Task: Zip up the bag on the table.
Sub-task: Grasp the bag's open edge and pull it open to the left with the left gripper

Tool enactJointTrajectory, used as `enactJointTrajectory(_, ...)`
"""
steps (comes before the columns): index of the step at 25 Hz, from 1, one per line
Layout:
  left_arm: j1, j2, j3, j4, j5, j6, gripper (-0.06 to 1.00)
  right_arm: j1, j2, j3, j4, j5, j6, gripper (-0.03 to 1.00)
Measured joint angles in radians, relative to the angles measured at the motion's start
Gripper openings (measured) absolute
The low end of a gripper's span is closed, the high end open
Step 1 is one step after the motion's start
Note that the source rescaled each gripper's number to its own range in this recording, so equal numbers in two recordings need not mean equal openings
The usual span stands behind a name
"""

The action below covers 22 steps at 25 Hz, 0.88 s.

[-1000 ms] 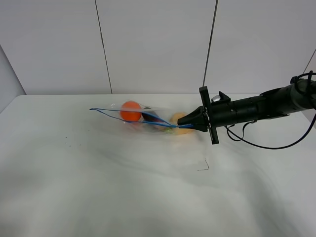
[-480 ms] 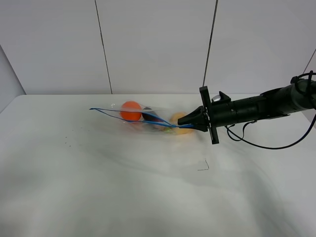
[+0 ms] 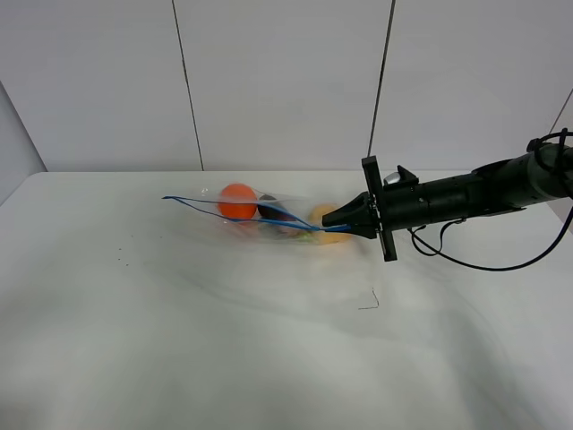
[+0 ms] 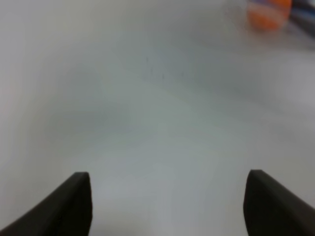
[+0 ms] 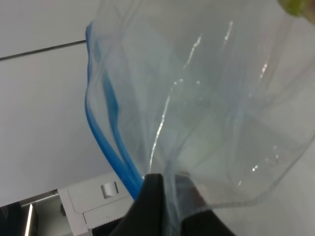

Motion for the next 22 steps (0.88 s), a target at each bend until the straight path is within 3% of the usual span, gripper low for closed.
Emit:
enactJointTrajectory(6, 0.0, 0.359, -0.212, 0.042, -0.097, 0.071, 0.99, 0.0, 0.0, 0.0, 0.001, 0.0, 0.0, 0.0)
enactJointTrajectory(8, 0.0, 0.462, -0.244, 0.067, -0.165, 0.159, 0.99, 0.0, 0.0, 0.0, 0.001, 0.0, 0.0, 0.0)
enactJointTrajectory(10, 0.0, 0.558, -0.247, 0.089, -0.258, 0.308, 0.99, 0.0, 0.0, 0.0, 0.001, 0.0, 0.0, 0.0)
enactJointTrajectory(13, 0.0, 0.677, -0.247, 0.103, -0.463, 0.578, 0.99, 0.0, 0.0, 0.0, 0.001, 0.0, 0.0, 0.0)
enactJointTrajectory(17, 0.0, 0.827, -0.247, 0.104, -0.836, 0.945, 0.99, 0.0, 0.0, 0.0, 0.001, 0.0, 0.0, 0.0)
enactJointTrajectory(20, -0.003, 0.947, -0.247, 0.104, -1.152, 1.113, 0.99, 0.0, 0.0, 0.0, 0.001, 0.0, 0.0, 0.0)
enactJointTrajectory(22, -0.016, 1.02, -0.247, 0.104, -1.346, 1.173, 0.99, 0.0, 0.0, 0.0, 0.001, 0.0, 0.0, 0.0)
